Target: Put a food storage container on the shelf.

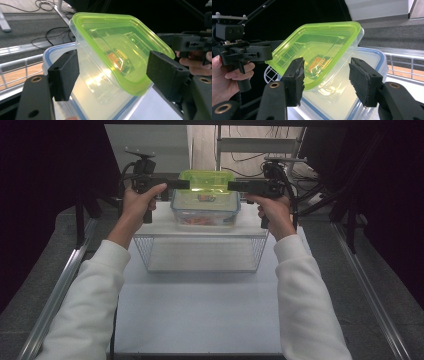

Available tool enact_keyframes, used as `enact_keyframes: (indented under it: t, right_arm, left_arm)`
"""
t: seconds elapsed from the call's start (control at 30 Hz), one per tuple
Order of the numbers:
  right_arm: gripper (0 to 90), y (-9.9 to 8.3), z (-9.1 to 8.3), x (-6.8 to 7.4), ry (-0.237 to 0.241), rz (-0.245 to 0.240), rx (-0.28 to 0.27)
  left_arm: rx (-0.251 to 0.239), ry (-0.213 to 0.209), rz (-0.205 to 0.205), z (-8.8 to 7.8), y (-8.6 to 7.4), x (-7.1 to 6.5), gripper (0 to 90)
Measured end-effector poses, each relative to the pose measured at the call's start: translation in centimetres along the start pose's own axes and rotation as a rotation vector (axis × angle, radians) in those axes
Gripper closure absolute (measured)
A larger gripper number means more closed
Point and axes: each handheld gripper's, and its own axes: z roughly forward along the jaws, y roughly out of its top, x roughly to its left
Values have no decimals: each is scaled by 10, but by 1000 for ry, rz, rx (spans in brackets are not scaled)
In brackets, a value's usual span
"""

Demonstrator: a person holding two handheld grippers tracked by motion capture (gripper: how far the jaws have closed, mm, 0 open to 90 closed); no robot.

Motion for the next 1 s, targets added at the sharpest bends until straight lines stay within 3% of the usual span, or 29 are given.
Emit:
enact_keyframes:
  t: [0.23,0.43,0.7,1.0]
  right_arm:
    - [439,-3,-13,3,19,-15,-12]
    - [425,-13,-27,3,41,-22,-5]
    - [413,-30,-48,5,61,-76,11]
    - [401,-67,-71,1,79,-128,27]
  left_arm:
    - [8,3,28,-13,-6,-8,253]
    - [5,8,64,-32,-21,-19,231]
    - [7,-8,82,-57,-41,-23,230]
    - [27,-44,139,-84,-84,-30,234]
